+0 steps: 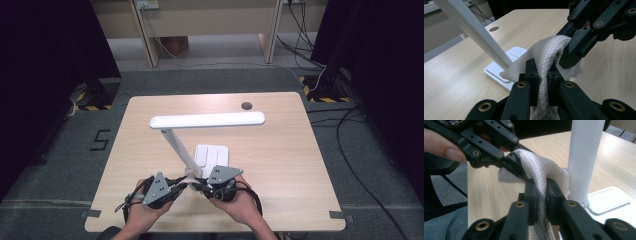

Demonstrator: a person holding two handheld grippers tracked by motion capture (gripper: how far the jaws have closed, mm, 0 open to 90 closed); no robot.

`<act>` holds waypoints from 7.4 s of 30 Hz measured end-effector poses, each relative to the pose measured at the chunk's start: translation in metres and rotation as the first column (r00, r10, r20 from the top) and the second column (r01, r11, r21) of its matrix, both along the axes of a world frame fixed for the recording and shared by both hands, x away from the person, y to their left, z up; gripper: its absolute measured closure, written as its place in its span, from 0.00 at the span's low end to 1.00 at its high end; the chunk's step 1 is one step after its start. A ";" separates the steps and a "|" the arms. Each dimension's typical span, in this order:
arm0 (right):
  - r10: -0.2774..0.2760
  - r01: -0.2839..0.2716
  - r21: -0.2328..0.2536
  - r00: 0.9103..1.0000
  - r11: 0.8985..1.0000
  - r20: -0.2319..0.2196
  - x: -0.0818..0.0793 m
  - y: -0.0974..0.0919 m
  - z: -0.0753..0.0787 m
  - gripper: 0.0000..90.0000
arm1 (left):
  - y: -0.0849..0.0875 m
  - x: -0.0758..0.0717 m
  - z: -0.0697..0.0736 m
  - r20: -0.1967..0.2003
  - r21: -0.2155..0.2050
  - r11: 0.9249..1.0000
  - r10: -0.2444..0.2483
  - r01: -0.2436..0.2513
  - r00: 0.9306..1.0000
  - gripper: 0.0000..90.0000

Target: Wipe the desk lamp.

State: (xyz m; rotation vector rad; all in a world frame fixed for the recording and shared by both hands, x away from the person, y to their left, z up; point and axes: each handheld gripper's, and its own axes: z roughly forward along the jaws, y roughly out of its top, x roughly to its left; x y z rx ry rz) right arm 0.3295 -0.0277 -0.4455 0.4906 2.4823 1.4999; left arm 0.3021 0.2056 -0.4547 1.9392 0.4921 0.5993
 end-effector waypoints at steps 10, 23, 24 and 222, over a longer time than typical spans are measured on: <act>-0.017 0.017 -0.014 1.000 1.000 0.020 -0.001 -0.006 0.005 0.94 | -0.003 0.002 0.001 0.006 -0.021 1.000 0.001 -0.001 1.000 0.86; -0.135 0.135 0.001 0.990 0.991 0.050 0.006 -0.031 0.015 0.94 | 0.003 0.002 -0.002 0.003 -0.083 0.995 0.064 -0.064 0.998 0.56; -0.149 0.149 0.004 0.987 0.989 0.056 0.007 -0.035 0.016 0.94 | 0.004 0.003 -0.003 0.000 -0.080 0.994 0.071 -0.071 0.997 0.55; -0.345 0.313 0.201 0.926 0.928 0.153 0.014 0.032 0.069 0.94 | -0.016 0.039 -0.006 0.045 0.000 0.992 0.128 -0.128 0.991 0.51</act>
